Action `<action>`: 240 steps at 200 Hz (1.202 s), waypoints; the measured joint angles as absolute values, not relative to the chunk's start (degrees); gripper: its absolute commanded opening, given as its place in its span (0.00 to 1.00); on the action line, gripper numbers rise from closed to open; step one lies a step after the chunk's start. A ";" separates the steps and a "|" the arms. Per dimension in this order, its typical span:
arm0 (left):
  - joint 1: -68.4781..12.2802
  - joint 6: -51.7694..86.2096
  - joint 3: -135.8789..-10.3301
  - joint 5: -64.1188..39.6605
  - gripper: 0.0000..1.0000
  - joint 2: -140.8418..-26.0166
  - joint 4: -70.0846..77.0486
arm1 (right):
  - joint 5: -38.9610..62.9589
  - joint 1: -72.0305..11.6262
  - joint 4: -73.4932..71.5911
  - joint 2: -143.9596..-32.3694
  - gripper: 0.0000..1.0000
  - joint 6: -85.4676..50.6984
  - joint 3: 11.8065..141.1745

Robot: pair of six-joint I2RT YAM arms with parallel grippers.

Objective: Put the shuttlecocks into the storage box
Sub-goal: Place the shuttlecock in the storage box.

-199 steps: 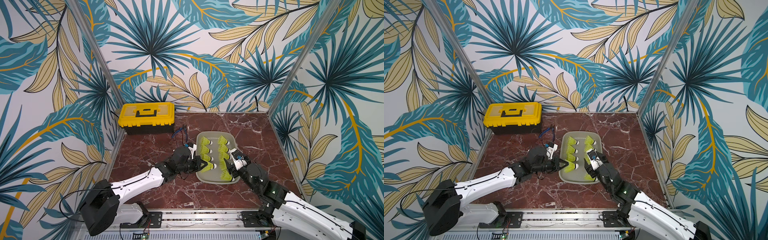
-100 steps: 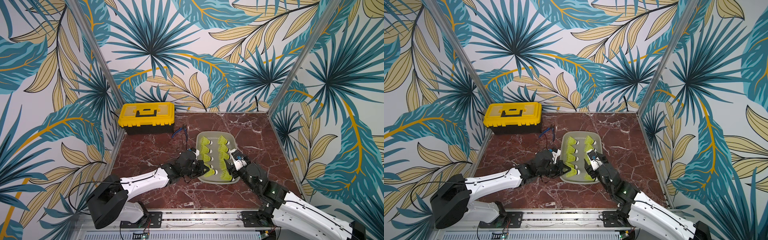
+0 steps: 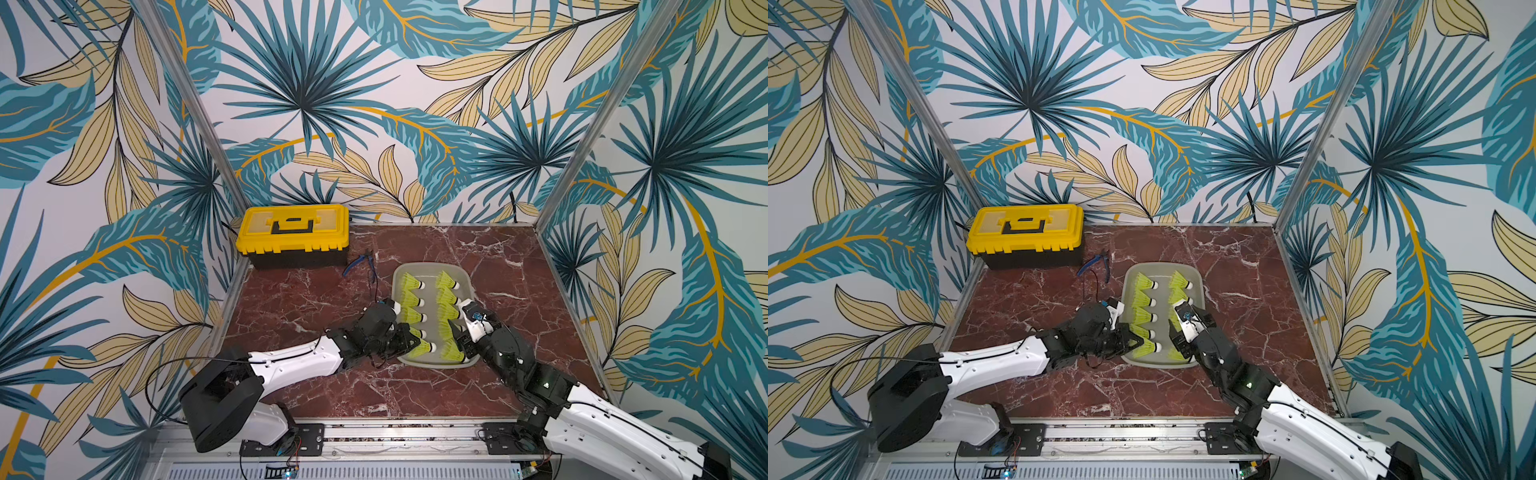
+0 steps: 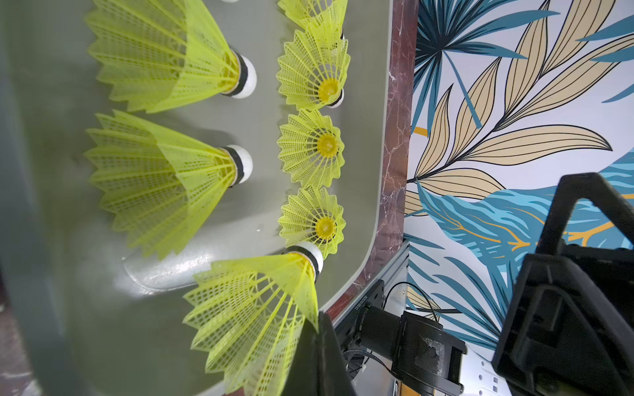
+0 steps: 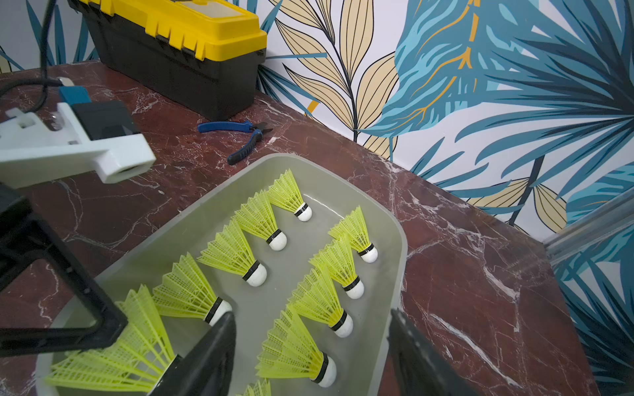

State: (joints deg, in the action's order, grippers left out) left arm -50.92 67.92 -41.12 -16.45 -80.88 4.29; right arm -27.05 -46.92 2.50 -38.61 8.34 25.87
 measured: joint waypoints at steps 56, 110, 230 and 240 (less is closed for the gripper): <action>-51.03 67.68 -40.53 -15.33 0.00 -81.89 3.51 | -27.07 -46.92 2.87 -38.57 0.70 7.97 25.74; -51.35 67.31 -40.53 -14.06 0.00 -82.37 1.87 | -27.07 -46.92 2.98 -38.57 0.70 7.86 25.69; -51.35 66.61 -40.53 -12.58 0.00 -83.72 0.54 | -27.09 -46.92 3.09 -38.57 0.71 7.70 25.47; -51.35 66.48 -40.53 -12.58 0.00 -84.03 0.49 | -27.20 -46.92 3.14 -38.57 0.71 7.70 25.36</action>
State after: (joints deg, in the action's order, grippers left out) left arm -51.35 66.48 -40.53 -12.58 -84.03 0.49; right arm -27.20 -46.92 3.14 -38.57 7.70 25.36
